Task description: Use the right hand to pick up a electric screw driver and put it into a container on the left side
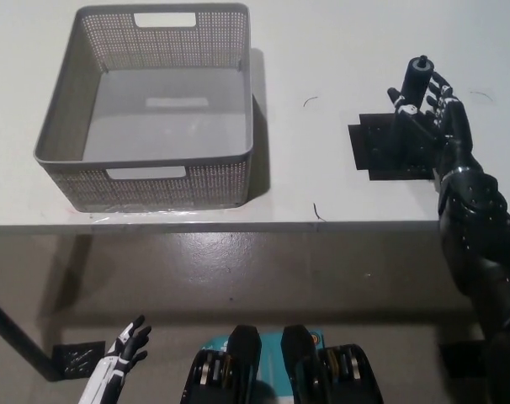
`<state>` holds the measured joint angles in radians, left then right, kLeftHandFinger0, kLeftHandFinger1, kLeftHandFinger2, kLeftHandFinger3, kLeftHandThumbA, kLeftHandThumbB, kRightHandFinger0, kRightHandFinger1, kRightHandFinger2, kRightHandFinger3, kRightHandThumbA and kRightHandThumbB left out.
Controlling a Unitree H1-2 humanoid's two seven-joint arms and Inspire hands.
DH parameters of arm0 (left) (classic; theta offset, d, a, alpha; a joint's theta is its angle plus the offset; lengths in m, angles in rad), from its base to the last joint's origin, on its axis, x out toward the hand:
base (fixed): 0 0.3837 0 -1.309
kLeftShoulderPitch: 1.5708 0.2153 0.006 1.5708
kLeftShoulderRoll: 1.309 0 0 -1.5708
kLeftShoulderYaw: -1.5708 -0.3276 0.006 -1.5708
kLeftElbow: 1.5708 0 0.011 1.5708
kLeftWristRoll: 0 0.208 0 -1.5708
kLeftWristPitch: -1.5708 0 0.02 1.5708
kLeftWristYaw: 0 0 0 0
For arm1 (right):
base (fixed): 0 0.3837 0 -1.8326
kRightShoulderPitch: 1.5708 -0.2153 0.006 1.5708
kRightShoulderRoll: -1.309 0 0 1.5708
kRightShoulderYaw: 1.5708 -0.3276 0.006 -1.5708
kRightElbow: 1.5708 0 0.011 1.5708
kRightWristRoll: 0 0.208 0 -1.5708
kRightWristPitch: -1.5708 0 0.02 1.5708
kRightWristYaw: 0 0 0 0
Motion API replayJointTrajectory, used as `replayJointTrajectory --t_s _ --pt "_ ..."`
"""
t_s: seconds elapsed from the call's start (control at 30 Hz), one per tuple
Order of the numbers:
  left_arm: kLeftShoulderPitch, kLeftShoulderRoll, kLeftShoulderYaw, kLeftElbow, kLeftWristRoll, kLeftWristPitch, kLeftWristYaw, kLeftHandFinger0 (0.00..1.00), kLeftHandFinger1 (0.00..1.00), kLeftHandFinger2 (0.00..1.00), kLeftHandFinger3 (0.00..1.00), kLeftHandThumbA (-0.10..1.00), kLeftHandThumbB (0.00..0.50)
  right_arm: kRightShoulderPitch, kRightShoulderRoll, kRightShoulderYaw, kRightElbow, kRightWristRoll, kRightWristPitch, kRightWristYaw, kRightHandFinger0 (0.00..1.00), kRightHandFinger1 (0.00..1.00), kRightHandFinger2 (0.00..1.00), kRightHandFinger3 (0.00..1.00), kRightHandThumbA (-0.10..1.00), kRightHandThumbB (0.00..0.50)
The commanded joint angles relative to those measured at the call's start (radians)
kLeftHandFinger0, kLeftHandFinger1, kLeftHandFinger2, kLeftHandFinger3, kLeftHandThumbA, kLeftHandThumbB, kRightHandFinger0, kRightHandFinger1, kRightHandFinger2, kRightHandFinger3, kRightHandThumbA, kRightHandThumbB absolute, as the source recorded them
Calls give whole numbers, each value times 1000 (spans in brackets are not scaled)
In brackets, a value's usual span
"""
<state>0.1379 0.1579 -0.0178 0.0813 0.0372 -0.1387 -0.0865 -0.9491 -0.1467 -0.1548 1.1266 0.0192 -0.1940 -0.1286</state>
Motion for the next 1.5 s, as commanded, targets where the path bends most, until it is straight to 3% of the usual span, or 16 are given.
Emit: replayJointTrajectory --t_s 0.0,0.33,0.43,0.47,0.5,0.53,0.57,0.6,0.63,0.7,0.77,0.8,1.0,1.2,1.3,1.47 --pt "14 19 -3 -21 13 -37 -7 1000 1000 1000 1000 1000 55 -106 -19 16 45 -8 -59 -25 1000 1000 1000 1000 814 485" --pt "8 20 -15 -23 20 -31 -16 1000 1000 1000 1000 1000 36 -209 -25 50 210 -21 -30 -48 1000 1000 1000 1000 717 500" --pt "7 16 -17 -27 20 -30 -17 1000 1000 1000 1000 1000 44 -240 -7 63 234 -29 -25 -108 1000 1000 991 1000 542 500" --pt "4 15 -18 -22 25 -37 -13 1000 1000 1000 1000 1000 47 -254 3 69 244 -39 -19 -183 551 462 586 917 381 490" --pt "-1 13 -18 -17 28 -40 -9 1000 1000 1000 1000 1000 56 -265 13 85 254 -64 -18 -284 96 219 313 297 162 441" --pt "-2 12 -16 -15 29 -41 -6 1000 1000 1000 1000 1000 57 -270 21 102 261 -85 -15 -351 26 169 284 208 97 411" --pt "1 13 -16 -17 28 -44 -7 1000 1000 1000 1000 1000 51 -269 27 93 264 -73 -26 -346 248 401 346 151 -43 359" --pt "3 15 -16 -19 29 -45 -8 1000 1000 1000 1000 1000 49 -267 30 97 265 -74 -21 -347 62 108 200 105 -98 279" --pt "0 19 -16 -18 26 -49 -11 1000 1000 1000 1000 1000 48 -265 34 107 268 -82 -13 -352 2 4 264 238 -100 224" --pt "-1 22 -16 -28 22 -41 -17 1000 1000 1000 1000 1000 41 -261 39 106 267 -73 -11 -358 0 30 534 555 -100 163" --pt "-2 27 -15 -28 23 -41 -19 1000 1000 1000 1000 1000 45 -255 43 107 266 -69 -16 -358 0 47 604 625 -100 157" --pt "-3 30 -17 -25 34 -49 -16 1000 1000 1000 1000 1000 51 -247 43 106 268 -66 -19 -359 0 147 614 690 -100 126" --pt "-5 30 -18 -13 36 -57 -14 1000 1000 1000 1000 1000 35 -243 40 106 266 -61 -39 -390 0 250 651 789 -100 147" --pt "-4 29 -19 1 48 -69 -9 1000 1000 1000 1000 1000 38 -249 41 118 254 -71 -78 -419 0 69 561 651 -100 123" --pt "-2 28 -18 -7 52 -52 -8 1000 1000 1000 1000 1000 38 -274 48 105 238 -55 -76 -415 0 87 584 635 -100 163" --pt "-5 24 -18 2 54 -58 -5 1000 1000 1000 1000 1000 38 -311 70 100 178 -52 -111 -423 0 121 553 630 -100 157"
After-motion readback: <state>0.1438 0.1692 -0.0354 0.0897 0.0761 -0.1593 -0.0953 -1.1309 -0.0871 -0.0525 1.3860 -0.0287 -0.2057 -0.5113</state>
